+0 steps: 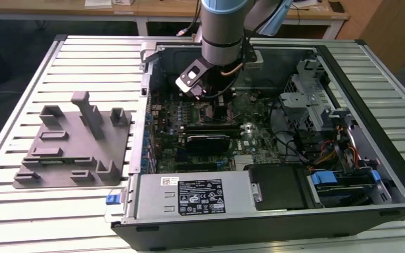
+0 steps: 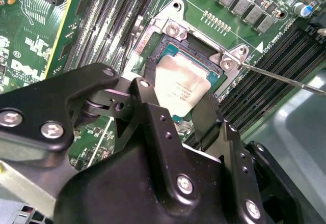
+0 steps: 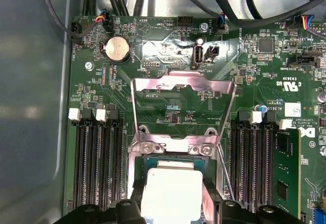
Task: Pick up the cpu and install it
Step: 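Place the cpu into insertion slot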
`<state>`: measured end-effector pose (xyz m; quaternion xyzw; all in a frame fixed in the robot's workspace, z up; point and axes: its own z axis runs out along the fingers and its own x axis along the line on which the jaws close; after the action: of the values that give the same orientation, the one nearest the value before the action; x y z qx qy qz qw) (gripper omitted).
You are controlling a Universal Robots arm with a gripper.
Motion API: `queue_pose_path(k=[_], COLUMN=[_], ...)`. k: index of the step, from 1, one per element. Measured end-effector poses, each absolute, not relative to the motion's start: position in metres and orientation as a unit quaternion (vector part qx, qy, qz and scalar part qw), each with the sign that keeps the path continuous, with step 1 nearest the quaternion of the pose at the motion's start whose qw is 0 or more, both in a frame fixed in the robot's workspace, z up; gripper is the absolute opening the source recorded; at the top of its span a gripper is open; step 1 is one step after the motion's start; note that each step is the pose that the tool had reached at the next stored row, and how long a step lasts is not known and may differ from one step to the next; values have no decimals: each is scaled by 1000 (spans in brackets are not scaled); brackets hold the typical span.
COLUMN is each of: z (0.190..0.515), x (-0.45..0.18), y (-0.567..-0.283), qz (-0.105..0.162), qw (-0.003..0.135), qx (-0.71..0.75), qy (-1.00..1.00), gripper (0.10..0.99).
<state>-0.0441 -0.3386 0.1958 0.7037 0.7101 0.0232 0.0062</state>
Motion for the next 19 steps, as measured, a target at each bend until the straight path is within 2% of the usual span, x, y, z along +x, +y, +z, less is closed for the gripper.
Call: queue_pose_path(k=[19], z=[196], x=[-44], y=[-339], qz=[20], qw=[9], qx=[694], qy=[719], gripper=[529])
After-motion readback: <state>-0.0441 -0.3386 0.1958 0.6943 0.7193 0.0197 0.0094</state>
